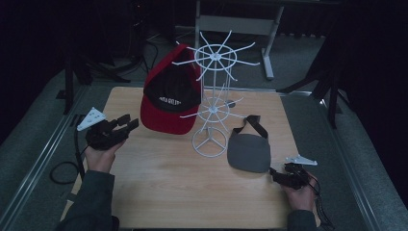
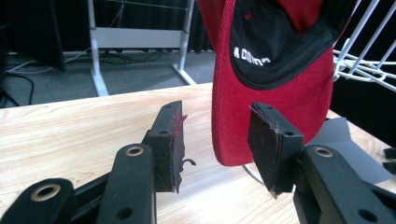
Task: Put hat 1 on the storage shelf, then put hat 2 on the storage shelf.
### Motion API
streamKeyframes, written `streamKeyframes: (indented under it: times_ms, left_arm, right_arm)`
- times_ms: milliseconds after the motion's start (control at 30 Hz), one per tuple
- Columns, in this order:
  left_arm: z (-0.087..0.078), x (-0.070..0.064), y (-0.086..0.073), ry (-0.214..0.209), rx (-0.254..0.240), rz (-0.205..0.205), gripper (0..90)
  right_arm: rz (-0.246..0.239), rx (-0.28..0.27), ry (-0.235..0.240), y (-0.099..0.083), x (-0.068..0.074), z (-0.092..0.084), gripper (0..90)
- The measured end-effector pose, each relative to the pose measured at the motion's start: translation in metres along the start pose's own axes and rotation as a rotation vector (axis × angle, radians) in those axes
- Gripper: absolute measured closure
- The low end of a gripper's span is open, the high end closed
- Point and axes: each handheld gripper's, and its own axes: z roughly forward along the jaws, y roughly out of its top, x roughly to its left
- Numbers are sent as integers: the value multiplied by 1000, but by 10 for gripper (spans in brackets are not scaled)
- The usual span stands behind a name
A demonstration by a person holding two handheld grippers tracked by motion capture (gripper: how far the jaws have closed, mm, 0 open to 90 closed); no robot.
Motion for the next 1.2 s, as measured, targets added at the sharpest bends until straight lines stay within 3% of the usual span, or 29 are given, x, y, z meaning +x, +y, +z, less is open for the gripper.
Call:
streamKeyframes:
  times_ms: [67,200,500,600,967,1200]
  left_arm:
    - [-1,-3,-1,42,-7,11,559]
    - [1,-6,-4,50,2,26,558]
    - [4,-7,-18,90,14,13,555]
    - [6,-11,-22,116,42,48,547]
    - [11,-15,-36,124,80,52,540]
    - [13,-15,-44,125,98,44,540]
  right_arm:
    - [-3,9,-2,1,0,-2,378]
    - [-4,-26,1,7,1,-12,410]
    - [18,-75,33,20,0,-19,443]
    - [28,-87,33,27,-1,-19,450]
    - [-25,-95,32,62,2,-10,484]
    - [-23,-92,56,80,-2,1,510]
